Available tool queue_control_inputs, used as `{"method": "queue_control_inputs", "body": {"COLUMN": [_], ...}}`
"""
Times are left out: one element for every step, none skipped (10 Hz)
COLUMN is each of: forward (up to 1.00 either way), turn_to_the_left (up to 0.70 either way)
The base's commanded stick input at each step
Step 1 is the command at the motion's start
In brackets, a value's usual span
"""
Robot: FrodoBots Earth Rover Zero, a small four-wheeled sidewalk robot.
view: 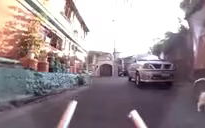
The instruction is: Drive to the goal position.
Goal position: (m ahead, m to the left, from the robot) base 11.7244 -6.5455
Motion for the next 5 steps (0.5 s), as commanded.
{"method": "queue_control_inputs", "body": {"forward": [0.85, 0.85, 0.85, 0.85, 0.85], "turn_to_the_left": [-0.34, -0.34, -0.34, -0.34, -0.32]}}
